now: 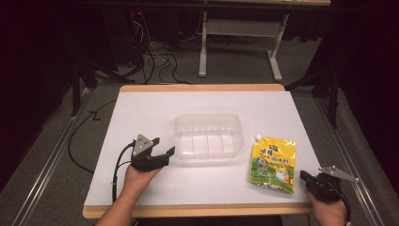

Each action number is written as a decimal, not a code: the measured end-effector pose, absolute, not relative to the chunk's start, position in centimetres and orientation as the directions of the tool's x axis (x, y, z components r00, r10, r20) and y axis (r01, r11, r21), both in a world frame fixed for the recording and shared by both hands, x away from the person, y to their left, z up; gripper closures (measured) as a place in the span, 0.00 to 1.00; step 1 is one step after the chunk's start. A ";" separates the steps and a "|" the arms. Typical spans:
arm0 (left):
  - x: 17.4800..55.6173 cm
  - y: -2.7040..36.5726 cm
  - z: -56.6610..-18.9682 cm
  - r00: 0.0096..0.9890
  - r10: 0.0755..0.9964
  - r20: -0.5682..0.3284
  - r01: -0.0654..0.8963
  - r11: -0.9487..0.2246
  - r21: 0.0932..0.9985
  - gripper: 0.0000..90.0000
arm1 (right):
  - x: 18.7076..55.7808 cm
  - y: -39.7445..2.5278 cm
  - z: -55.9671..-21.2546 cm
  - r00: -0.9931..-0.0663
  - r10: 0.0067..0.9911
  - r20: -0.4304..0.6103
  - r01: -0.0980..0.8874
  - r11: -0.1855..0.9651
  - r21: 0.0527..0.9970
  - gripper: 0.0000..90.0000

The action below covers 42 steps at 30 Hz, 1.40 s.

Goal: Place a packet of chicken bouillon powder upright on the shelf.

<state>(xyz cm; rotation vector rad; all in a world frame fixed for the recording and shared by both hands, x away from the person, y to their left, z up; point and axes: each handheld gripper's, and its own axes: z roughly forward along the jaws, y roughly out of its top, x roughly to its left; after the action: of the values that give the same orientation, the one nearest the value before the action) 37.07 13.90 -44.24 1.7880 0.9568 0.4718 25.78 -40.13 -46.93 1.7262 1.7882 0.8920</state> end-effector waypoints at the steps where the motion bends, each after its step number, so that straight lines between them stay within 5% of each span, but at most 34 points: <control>1: 37.1 13.9 -44.3 0.612 0.783 -0.108 0.391 -0.181 0.902 0.31 | 25.8 -40.1 -47.1 -0.079 0.992 0.095 0.673 -0.017 0.740 1.00; 18: 37.0 13.6 -44.4 0.624 0.775 -0.097 0.393 -0.204 0.897 0.31 | 26.2 -39.4 -47.6 -0.142 0.980 0.135 0.686 -0.001 0.728 1.00; 42: 36.9 13.4 -44.5 0.638 0.765 -0.088 0.391 -0.223 0.893 0.31 | 26.5 -35.2 -47.3 -0.328 0.943 0.053 0.681 0.197 0.705 1.00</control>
<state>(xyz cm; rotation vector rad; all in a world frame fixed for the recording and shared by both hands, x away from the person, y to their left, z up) 36.92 13.38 -44.53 1.8403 0.9232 0.4594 26.55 -35.21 -47.28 1.5184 2.0859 0.9091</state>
